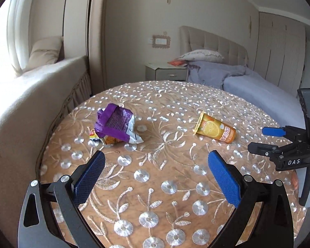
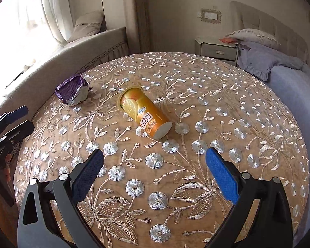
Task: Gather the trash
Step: 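Grasp the purple snack bag with left tool while right tool grasps the orange juice cup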
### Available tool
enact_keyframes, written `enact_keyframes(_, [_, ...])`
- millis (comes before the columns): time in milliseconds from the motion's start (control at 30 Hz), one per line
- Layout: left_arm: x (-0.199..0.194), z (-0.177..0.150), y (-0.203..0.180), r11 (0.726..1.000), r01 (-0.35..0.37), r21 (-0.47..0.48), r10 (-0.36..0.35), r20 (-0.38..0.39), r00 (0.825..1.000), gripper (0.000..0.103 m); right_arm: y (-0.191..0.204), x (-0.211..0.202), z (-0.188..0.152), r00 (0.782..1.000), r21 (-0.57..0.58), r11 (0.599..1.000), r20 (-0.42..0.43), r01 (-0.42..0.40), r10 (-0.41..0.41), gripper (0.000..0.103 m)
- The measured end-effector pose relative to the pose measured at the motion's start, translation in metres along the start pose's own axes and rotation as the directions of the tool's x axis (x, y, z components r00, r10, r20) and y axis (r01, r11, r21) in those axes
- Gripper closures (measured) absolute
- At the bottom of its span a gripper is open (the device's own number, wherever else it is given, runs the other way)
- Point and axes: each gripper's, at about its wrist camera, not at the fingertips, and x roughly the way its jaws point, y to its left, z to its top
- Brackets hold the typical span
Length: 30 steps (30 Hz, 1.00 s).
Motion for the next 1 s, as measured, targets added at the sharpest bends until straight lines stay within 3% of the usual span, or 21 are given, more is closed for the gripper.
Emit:
enact_keyframes(233, [0.029,0.02,0.025,0.996,-0.081,0.022,0.081,-0.013,0.997,0.005,0.006,0.04,0.025,1.0,-0.062,0.998,-0.026,-0.008,0.007,0.005])
enact_keyframes(467, [0.085,0.051,0.042,0.996,-0.044,0.078,0.052,-0.102,0.993,0.005,0.013,0.083,0.044,0.997,-0.188,0.982,-0.073,0.002,-0.016,0.005])
enact_keyframes(533, [0.107,0.053,0.045,0.997,-0.024,0.079,0.037,-0.165,0.986,0.005,0.014,0.091,0.046,0.996,-0.209,0.978,-0.091,-0.013,-0.006,0.005])
enact_keyframes(667, [0.144,0.053,0.05,0.991,-0.072,0.113,0.1,-0.261,0.96,0.005,0.023,0.1,0.047,0.995,-0.274,0.961,-0.102,-0.022,-0.007,0.005])
enact_keyframes(733, [0.157,0.05,0.056,0.994,-0.057,0.096,0.083,-0.301,0.95,0.005,0.027,0.103,0.045,0.994,-0.286,0.958,-0.107,-0.034,0.003,0.006])
enact_keyframes(767, [0.162,0.048,0.059,0.995,-0.056,0.085,0.081,-0.318,0.945,0.005,0.029,0.104,0.044,0.994,-0.288,0.957,-0.108,-0.037,0.005,0.009])
enact_keyframes(800, [0.164,0.046,0.061,0.994,-0.072,0.08,0.095,-0.329,0.94,0.007,0.031,0.105,0.044,0.993,-0.293,0.956,-0.115,-0.036,0.002,0.024])
enact_keyframes(900, [0.157,0.047,0.061,0.991,-0.09,0.094,0.115,-0.301,0.947,0.024,0.032,0.099,0.043,0.993,-0.269,0.961,-0.114,-0.06,0.03,0.055])
enact_keyframes(1000, [0.147,0.047,0.056,0.992,-0.075,0.103,0.102,-0.291,0.951,0.03,0.031,0.088,0.038,0.992,-0.247,0.966,-0.119,-0.08,0.052,0.059])
